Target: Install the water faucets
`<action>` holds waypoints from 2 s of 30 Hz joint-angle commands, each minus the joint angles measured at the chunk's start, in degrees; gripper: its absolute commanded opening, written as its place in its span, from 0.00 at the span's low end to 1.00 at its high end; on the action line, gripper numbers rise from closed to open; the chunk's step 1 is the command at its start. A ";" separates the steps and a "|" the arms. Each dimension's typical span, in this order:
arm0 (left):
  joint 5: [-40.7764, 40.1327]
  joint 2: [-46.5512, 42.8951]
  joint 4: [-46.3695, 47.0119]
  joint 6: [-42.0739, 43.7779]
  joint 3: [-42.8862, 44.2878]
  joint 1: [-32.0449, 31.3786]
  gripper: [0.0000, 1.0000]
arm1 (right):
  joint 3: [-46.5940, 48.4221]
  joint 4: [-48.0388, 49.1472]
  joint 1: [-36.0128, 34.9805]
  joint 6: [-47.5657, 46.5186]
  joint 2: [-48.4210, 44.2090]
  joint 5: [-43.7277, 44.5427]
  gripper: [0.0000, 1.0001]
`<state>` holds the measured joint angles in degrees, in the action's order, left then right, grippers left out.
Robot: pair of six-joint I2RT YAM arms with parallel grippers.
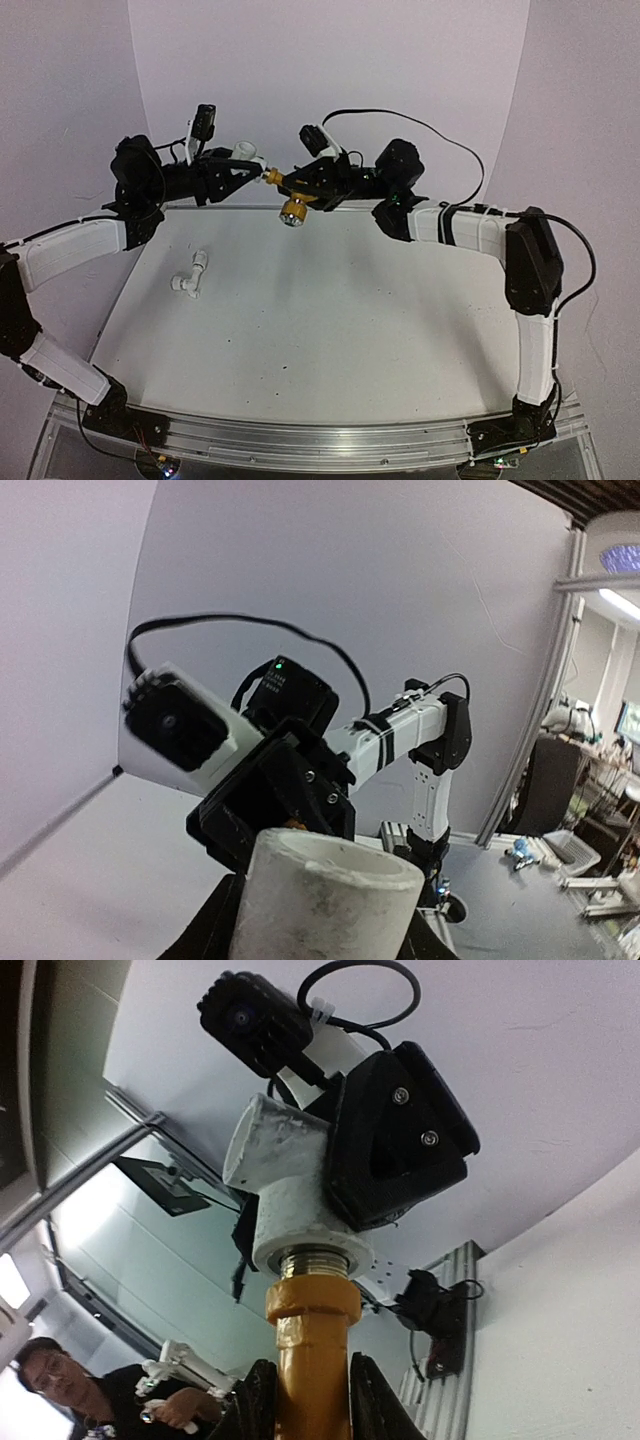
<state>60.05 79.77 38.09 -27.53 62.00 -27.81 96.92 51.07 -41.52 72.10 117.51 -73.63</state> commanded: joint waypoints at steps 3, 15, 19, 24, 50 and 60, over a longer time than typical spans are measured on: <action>31.87 7.42 1.44 9.90 8.88 -4.67 0.00 | 7.91 41.78 -2.37 55.97 11.63 13.89 0.00; 3.45 1.11 1.33 -0.53 2.84 -3.05 0.00 | -15.54 31.86 1.67 34.50 -1.30 18.00 0.67; -7.30 -2.89 1.34 -11.17 -0.77 -2.87 0.00 | -20.02 31.98 3.13 30.54 -2.47 19.21 0.86; -13.05 -7.37 0.27 -24.44 -3.32 -2.16 0.00 | -30.45 33.19 7.49 23.63 -6.85 21.40 0.95; -16.96 -4.56 -19.81 -50.64 -2.46 1.78 0.00 | -15.48 -37.61 -8.67 -94.27 -22.59 48.57 0.92; -15.95 -2.59 -19.81 -48.90 -2.47 1.29 0.00 | -8.74 -37.71 -8.67 -87.75 -16.20 47.30 0.55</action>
<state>42.54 76.88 15.42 -77.58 58.48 -26.22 84.29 11.88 -49.91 -19.38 99.18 -26.09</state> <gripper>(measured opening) 0.375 0.634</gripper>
